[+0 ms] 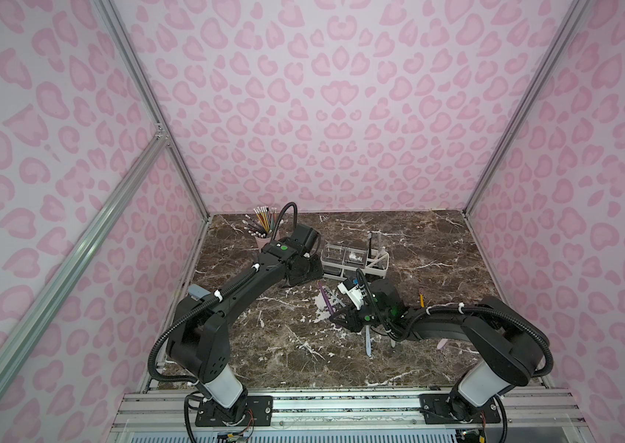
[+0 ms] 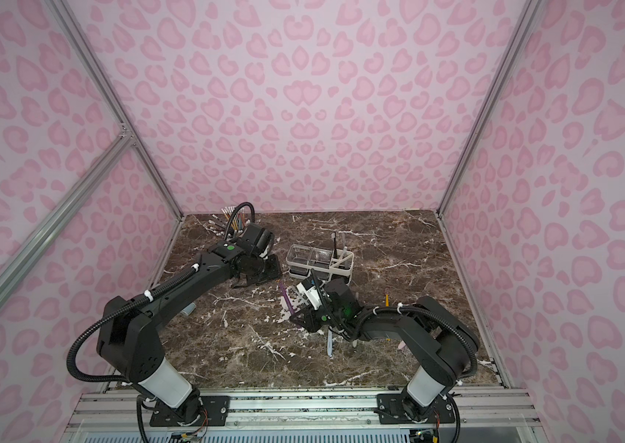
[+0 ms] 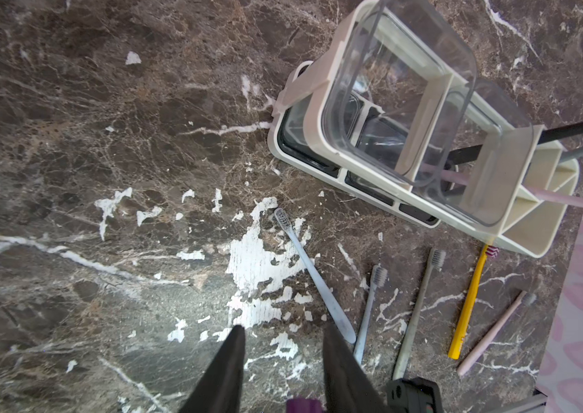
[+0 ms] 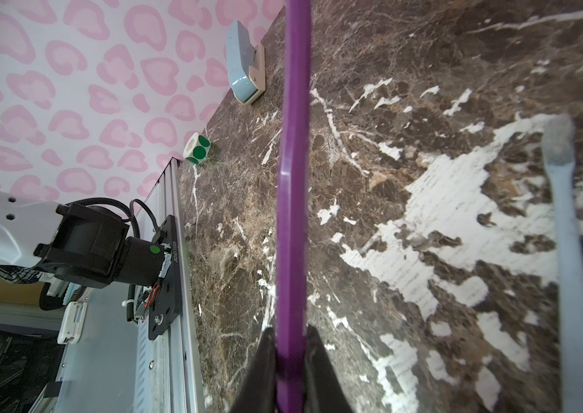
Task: Place the toothbrush into the toothbrush holder
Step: Pick up the toothbrush from the center of the board.
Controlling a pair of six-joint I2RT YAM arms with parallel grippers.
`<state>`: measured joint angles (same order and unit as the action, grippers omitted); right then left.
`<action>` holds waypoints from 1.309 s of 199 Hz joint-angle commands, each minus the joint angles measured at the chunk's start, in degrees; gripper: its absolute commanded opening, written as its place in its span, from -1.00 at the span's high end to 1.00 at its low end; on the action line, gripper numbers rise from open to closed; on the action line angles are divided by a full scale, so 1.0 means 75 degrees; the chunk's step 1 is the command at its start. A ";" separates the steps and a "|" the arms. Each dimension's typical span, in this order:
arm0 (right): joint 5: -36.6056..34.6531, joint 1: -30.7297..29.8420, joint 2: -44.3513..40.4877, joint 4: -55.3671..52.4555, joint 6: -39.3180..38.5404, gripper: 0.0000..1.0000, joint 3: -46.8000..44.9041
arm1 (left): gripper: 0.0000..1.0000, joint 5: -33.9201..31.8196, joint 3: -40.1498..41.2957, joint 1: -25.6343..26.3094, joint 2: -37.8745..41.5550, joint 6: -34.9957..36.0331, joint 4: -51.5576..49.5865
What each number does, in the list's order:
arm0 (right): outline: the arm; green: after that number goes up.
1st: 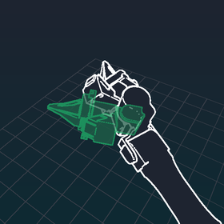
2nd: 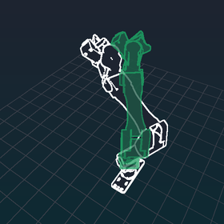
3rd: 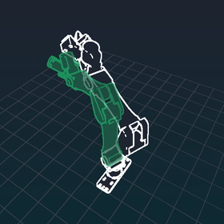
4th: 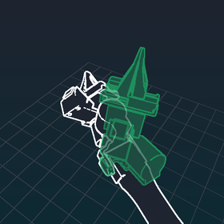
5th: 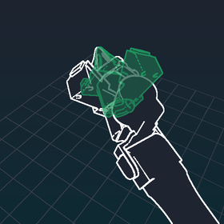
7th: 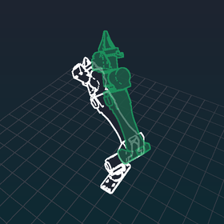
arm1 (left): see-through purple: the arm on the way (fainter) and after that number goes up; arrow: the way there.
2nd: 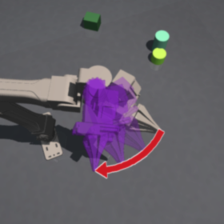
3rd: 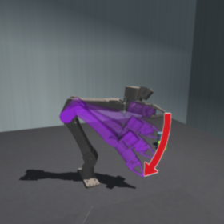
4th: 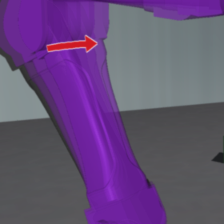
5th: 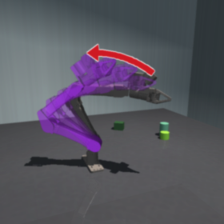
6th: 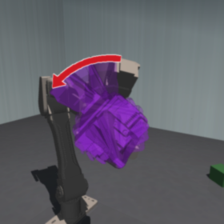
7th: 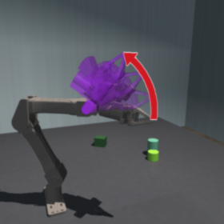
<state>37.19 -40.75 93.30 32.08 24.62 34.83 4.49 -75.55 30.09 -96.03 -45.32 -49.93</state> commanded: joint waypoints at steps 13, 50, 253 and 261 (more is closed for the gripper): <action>-0.0024 -0.0016 0.0037 0.0171 -0.0096 1.00 0.0110 | 0.36 0.0291 0.0161 -0.0004 0.0087 -0.0129 0.0422; -0.0060 -0.0016 0.0058 0.0140 -0.0096 1.00 0.0125 | 0.48 0.0352 0.0206 -0.0004 0.0081 -0.0104 0.0437; -0.0311 0.0979 -0.1580 0.0953 0.0175 -0.12 -0.1052 | 0.98 -0.0144 -0.0371 -0.0002 0.0110 0.0069 0.0424; -0.0386 0.1145 -0.1886 0.1078 0.0218 -0.22 -0.1240 | 0.98 -0.0316 -0.0538 -0.0004 0.0103 0.0091 0.0425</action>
<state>35.29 -34.87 83.99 34.20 24.69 28.36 6.83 -76.64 30.06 -95.61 -45.52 -47.27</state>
